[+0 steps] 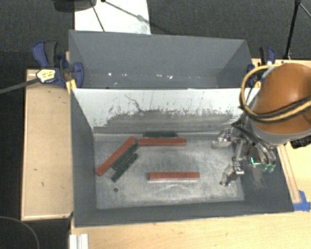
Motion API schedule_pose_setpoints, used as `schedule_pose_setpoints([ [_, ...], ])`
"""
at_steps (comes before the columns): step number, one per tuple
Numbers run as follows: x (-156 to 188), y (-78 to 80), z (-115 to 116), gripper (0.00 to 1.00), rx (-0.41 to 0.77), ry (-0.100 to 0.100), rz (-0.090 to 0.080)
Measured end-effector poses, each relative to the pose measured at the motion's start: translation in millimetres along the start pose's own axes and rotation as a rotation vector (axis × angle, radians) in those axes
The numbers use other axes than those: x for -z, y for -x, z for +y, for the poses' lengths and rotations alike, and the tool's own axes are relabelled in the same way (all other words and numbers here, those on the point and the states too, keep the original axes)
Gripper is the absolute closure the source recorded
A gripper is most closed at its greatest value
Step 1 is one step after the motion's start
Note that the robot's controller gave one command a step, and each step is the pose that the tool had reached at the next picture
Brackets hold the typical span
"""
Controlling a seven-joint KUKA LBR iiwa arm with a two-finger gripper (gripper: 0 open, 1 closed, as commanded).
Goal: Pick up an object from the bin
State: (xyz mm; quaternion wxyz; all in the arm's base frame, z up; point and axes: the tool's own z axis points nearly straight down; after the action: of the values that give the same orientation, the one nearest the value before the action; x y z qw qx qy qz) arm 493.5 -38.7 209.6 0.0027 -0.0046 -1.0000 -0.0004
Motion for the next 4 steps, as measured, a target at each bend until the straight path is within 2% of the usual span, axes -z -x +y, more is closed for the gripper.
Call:
schedule_pose_setpoints([
  [1,3.8,1.7,0.2,0.00,0.002,-0.001,-0.008],
  [2,-38.4,5.7,15.0,0.00,0.019,-0.002,-0.017],
  [3,-135.1,6.1,47.8,1.00,0.089,-0.001,-0.014],
  [4,-135.1,6.1,47.9,1.00,0.089,-0.001,-0.014],
])
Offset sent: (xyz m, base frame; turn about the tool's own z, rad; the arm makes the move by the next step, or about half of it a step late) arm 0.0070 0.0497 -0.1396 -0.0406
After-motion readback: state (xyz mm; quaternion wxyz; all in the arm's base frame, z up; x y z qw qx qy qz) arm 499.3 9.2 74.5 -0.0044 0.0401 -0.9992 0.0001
